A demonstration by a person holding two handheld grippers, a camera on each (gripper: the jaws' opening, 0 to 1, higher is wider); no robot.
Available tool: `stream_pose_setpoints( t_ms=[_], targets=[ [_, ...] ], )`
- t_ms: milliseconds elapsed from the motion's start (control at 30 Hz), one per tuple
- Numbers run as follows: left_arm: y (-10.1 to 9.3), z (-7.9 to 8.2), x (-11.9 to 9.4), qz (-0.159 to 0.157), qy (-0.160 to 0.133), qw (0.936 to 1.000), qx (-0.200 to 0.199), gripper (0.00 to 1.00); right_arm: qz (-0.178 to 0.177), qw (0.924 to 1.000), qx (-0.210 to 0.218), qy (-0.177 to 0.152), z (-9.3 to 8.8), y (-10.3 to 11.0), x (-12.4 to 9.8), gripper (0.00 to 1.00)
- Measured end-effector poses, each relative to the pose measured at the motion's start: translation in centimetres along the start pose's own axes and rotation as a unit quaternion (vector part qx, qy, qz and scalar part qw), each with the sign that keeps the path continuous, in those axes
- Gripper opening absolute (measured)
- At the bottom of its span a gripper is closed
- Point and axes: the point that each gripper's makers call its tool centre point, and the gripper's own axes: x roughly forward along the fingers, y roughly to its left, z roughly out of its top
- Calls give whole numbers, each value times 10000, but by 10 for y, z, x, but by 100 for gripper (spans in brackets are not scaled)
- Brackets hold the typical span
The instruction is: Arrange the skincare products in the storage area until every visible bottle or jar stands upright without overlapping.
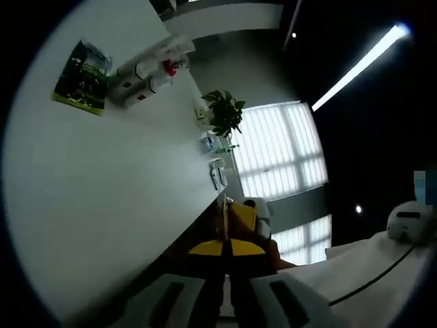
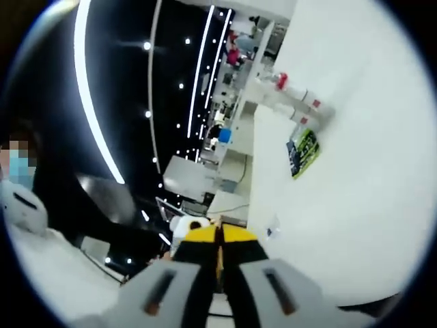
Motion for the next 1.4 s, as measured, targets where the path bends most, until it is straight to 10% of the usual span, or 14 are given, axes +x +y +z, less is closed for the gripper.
stream_pose_setpoints(
  t_ms=[367, 900, 1100, 1400],
  targets=[
    [0, 15, -10, -178, -594, 9977, -270, 1, 37, 9995, -18, 298, -20, 3, 4, 3],
    [6, 7, -25, -129, -704, 9968, -349, 0, 49, 9994, 70, 325, -31, 4, 1, 1],
    [15, 19, -36, -22, -1015, 9939, -437, 0, -514, 9973, -491, 198, -26, -13, -2, 29],
    [42, 38, -55, 482, -1247, 9893, -590, 1, -1863, 9498, -2241, 1139, -42, -54, -15, 58]
  ],
)
